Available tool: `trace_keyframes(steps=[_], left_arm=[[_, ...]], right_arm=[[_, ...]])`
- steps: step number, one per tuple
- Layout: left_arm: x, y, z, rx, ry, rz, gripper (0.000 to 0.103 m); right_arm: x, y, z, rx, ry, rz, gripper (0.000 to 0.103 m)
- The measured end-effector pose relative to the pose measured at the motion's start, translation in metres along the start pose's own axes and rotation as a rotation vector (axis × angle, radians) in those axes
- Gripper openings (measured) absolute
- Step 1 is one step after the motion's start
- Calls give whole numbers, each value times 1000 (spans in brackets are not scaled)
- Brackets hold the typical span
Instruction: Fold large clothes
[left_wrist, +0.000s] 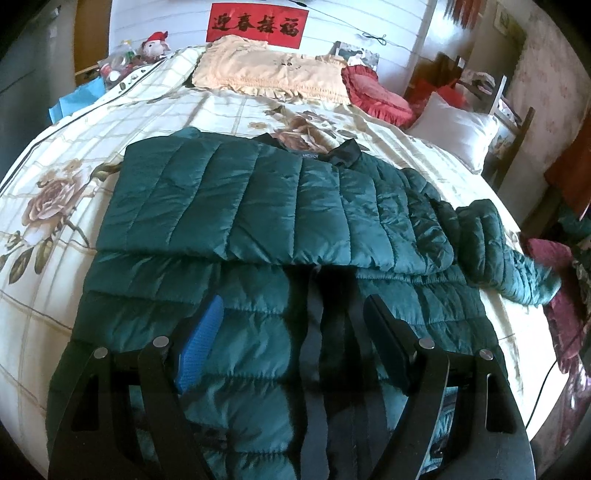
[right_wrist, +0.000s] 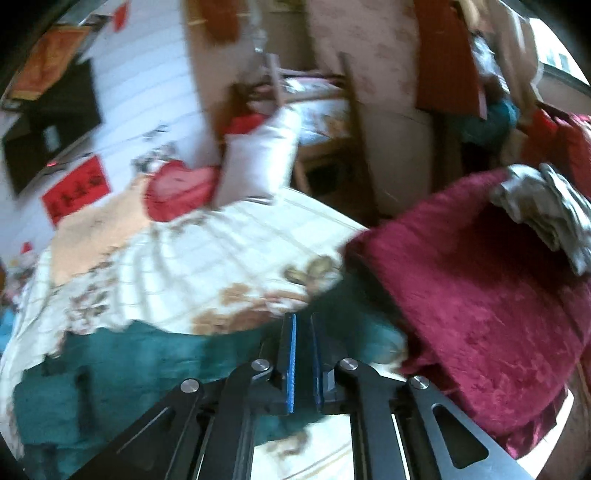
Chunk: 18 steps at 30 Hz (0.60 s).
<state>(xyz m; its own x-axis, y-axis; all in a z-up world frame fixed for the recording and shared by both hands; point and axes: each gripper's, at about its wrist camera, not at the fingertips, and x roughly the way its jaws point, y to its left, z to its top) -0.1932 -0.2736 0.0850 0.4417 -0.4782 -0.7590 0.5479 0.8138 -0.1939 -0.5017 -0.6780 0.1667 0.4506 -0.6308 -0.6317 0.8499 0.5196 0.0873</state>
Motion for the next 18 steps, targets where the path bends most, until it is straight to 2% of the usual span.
trace_keyframes(steps=[5, 8, 10, 11, 13, 14, 15, 18], left_arm=[[-4, 7, -2, -22, 2, -7, 79], [-7, 8, -3, -19, -4, -9, 79], [-9, 9, -3, -15, -11, -3, 79], [-9, 10, -3, -18, -11, -4, 79], [-8, 12, -4, -27, -10, -8, 79], [-7, 12, -4, -30, -7, -7, 79], [-5, 12, -4, -31, -2, -7, 79], [0, 9, -6, -22, 12, -3, 79]], right_arm=[[-7, 34, 2, -61, -11, 59, 4], [-4, 25, 3, 0, -16, 67, 4], [8, 12, 1, 48, 33, 59, 6], [13, 7, 0, 65, 52, 50, 11], [28, -13, -9, 118, 113, 37, 30], [33, -22, -14, 146, 130, 37, 51], [37, -30, -17, 169, 137, 35, 65], [50, -59, -31, 247, 161, 7, 66]])
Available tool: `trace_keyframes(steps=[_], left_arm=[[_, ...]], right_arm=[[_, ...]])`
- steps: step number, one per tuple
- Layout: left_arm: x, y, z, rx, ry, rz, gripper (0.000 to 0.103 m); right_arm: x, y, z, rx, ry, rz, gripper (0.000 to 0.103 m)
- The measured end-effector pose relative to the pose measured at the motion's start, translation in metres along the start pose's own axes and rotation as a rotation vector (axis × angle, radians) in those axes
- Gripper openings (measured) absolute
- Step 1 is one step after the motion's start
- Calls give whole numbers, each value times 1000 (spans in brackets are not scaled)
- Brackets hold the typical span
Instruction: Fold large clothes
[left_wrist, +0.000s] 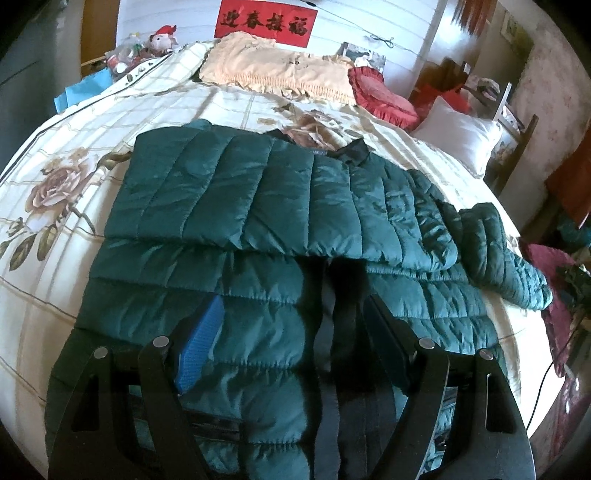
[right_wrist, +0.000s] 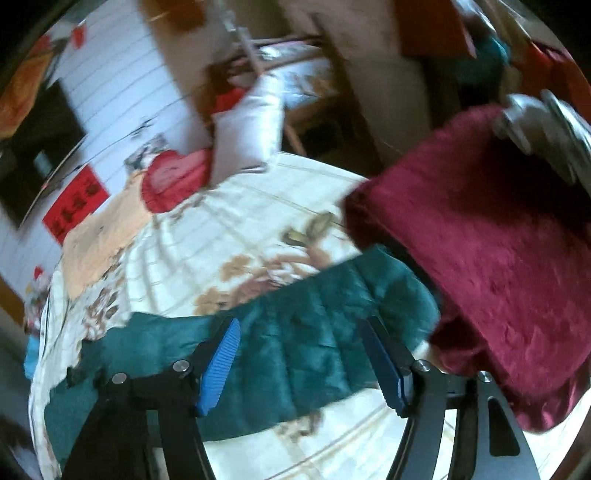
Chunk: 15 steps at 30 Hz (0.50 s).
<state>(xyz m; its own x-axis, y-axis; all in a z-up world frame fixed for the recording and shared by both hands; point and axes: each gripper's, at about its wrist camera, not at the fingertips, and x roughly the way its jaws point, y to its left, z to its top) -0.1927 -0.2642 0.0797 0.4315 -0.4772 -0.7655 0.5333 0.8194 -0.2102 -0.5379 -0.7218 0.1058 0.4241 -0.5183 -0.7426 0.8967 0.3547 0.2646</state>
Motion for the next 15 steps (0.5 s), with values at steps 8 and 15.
trace_keyframes(steps=[8, 15], left_arm=[[14, -10, -4, 22, 33, -1, 79], [18, -12, -4, 28, 43, 10, 79]], right_arm=[[33, -70, -11, 223, 78, 16, 66], [51, -73, -4, 254, 67, 57, 65]])
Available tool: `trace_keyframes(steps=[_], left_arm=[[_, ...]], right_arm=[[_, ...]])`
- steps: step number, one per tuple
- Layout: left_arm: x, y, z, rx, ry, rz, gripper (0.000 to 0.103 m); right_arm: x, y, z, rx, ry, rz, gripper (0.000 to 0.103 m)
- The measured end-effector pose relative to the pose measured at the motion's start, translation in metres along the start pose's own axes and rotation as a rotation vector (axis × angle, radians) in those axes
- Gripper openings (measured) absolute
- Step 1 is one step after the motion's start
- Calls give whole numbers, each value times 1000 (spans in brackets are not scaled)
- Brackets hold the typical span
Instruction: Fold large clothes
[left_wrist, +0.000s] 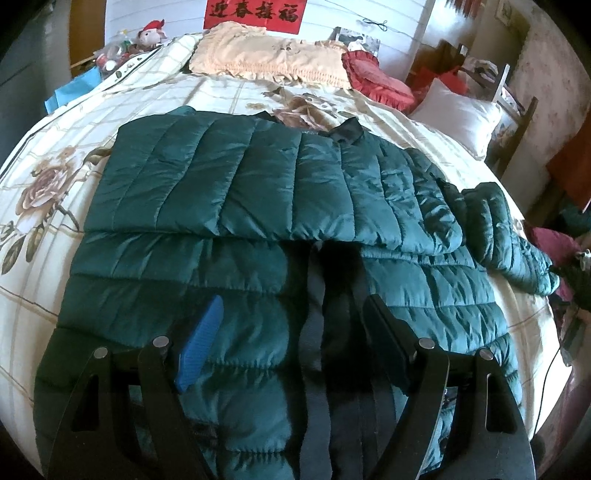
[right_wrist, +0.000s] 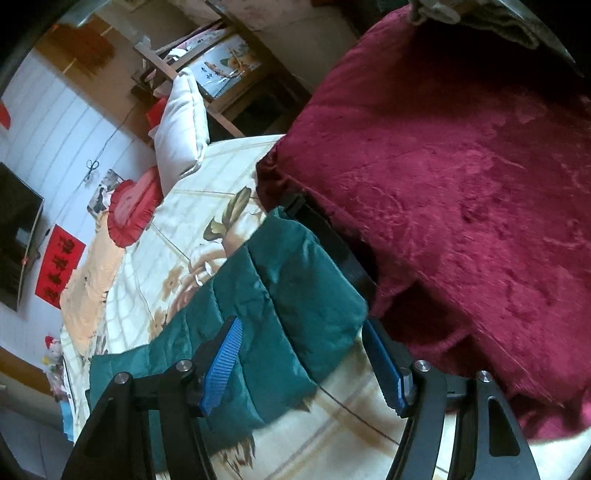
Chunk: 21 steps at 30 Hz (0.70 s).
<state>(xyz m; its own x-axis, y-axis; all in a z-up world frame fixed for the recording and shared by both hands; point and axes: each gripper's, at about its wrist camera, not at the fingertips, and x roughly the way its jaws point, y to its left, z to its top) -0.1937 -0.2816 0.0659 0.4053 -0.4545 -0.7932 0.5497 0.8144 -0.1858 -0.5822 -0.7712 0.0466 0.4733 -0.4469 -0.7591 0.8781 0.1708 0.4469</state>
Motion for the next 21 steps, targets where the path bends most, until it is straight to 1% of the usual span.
trace_keyframes(steps=[1, 2, 3, 4, 6, 7, 8, 9, 12, 17, 21], left_arm=[[0, 1, 0, -2, 0, 1, 79], [0, 1, 0, -3, 0, 3, 79], [-1, 2, 0, -3, -1, 5, 79], [-1, 2, 0, -3, -2, 7, 79], [-3, 4, 0, -4, -5, 9, 79], [-4, 4, 1, -5, -6, 8, 79], [-4, 5, 1, -7, -7, 6, 79], [-6, 6, 1, -10, -10, 4, 79], [-8, 9, 2, -20, -12, -4, 79], [-15, 9, 3, -27, -29, -23, 79], [-22, 9, 3, -22, -40, -28, 79]], right_arm=[[3, 2, 1, -2, -3, -1, 65], [6, 3, 1, -2, -5, -5, 60], [10, 3, 2, 4, -4, -10, 52], [12, 1, 2, 11, -1, -12, 46], [13, -1, 3, 16, -8, -19, 28], [13, -2, 3, 17, -5, -20, 24], [11, -3, 4, 16, -8, -20, 16], [6, -2, 3, 15, -14, -11, 12], [-11, 6, 3, -16, -34, 28, 9], [-42, 29, 2, -78, -62, 95, 8], [-63, 56, -3, -136, -75, 150, 8]])
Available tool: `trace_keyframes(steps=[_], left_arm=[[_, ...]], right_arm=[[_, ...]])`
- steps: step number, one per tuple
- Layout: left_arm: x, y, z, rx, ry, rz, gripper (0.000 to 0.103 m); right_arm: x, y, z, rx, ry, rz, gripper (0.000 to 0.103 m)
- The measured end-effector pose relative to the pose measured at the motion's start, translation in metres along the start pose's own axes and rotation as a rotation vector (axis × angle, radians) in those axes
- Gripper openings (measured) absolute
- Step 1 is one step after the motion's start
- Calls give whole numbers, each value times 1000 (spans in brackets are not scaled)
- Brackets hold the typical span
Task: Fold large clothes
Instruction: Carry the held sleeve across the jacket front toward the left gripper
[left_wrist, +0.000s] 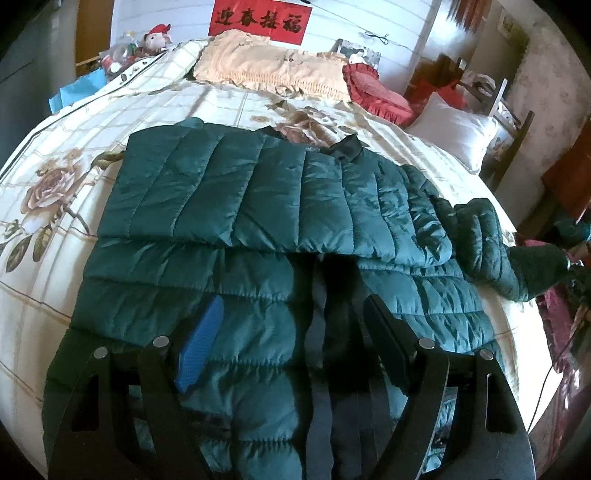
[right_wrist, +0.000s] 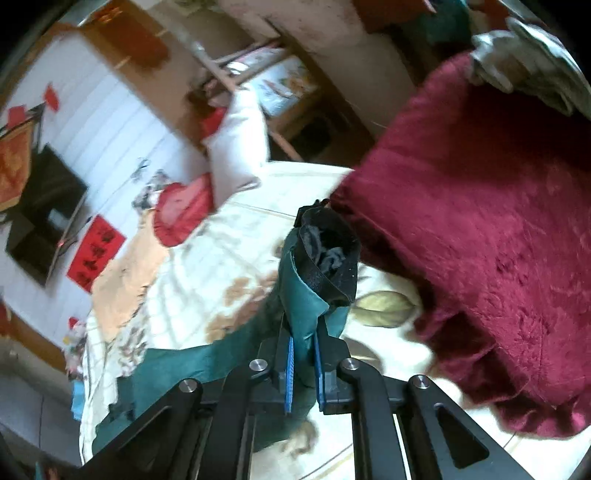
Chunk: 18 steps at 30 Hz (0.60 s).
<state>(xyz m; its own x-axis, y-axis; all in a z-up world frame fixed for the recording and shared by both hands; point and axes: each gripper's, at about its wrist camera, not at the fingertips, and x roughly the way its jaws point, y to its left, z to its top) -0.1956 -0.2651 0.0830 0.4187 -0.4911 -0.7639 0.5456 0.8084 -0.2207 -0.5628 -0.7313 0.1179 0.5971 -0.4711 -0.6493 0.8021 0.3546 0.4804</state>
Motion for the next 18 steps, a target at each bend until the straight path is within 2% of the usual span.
trace_keyframes(steps=[10, 18], left_arm=[[-17, 16, 4, -38, -35, -17, 79], [-27, 32, 6, -36, -55, 16, 79]], right_arm=[[-17, 97, -15, -169, 25, 148, 8], [-14, 182, -38, -299, 69, 250, 8]])
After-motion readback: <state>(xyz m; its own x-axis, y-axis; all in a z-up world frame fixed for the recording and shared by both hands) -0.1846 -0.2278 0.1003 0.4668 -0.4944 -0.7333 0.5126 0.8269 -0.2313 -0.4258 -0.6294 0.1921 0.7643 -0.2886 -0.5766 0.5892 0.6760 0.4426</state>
